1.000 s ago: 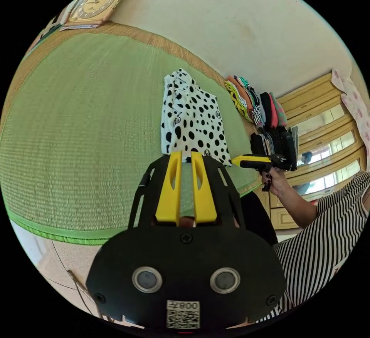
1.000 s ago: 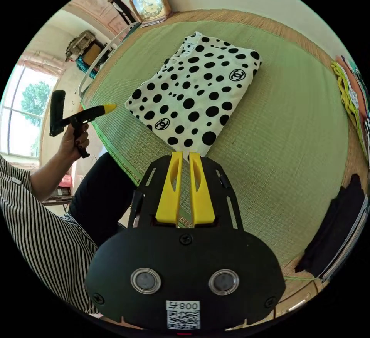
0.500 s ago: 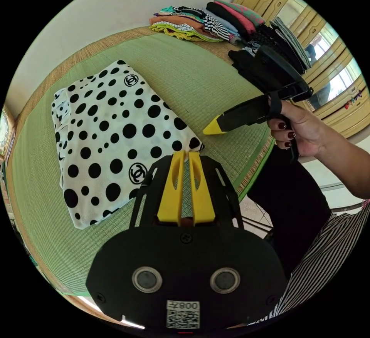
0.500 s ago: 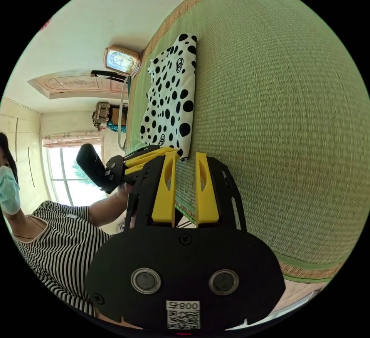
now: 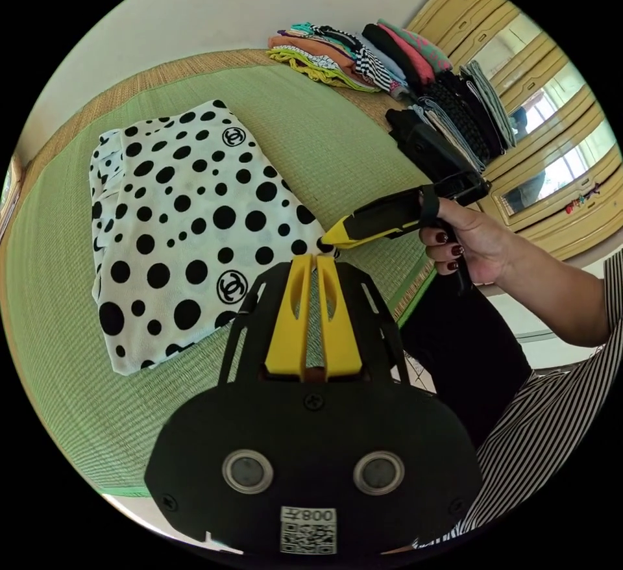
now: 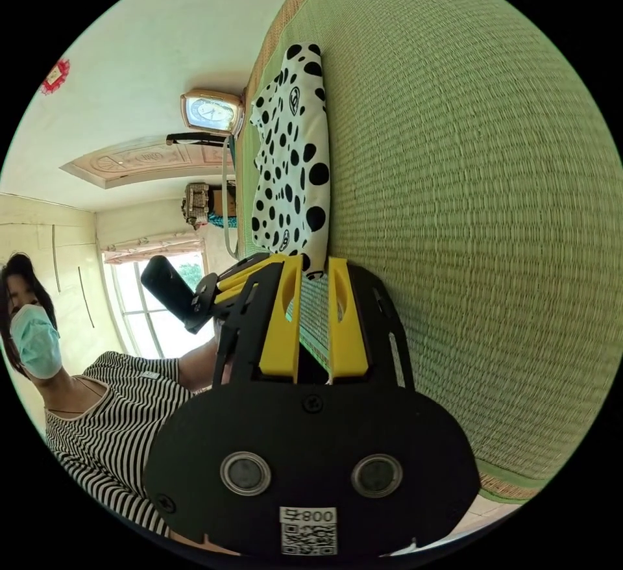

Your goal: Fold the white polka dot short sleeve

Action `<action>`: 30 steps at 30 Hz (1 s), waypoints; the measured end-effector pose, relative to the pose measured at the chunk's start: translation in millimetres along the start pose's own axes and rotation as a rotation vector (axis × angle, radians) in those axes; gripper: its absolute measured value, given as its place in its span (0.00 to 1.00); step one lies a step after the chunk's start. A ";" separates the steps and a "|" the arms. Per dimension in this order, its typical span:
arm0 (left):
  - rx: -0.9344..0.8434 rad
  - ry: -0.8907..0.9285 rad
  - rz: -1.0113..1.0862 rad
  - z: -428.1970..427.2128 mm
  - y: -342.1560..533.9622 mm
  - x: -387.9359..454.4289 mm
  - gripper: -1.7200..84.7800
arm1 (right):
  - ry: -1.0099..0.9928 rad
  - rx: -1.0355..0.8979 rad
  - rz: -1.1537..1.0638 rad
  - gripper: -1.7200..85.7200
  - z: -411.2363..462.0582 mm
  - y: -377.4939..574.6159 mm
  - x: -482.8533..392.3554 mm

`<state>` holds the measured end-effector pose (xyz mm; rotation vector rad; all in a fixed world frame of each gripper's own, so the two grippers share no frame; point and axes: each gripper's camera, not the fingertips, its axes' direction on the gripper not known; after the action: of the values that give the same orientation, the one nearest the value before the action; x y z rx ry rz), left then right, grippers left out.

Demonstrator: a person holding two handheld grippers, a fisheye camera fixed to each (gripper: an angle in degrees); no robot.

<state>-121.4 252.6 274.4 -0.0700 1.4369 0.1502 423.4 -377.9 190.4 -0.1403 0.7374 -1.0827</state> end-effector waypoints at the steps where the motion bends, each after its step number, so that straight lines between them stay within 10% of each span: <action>1: 0.005 0.006 -0.017 -3.1 0.9 -6.4 0.03 | -0.006 0.000 0.003 0.09 -1.1 0.9 0.4; 30: 0.581 0.995 -1.162 -47.8 134.8 -265.1 0.14 | -0.179 0.036 -0.199 0.04 -106.4 57.0 -130.1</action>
<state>-221.3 363.1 536.2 -0.5375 2.1175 -1.4214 367.8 -215.2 146.3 -0.2808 0.5507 -1.2539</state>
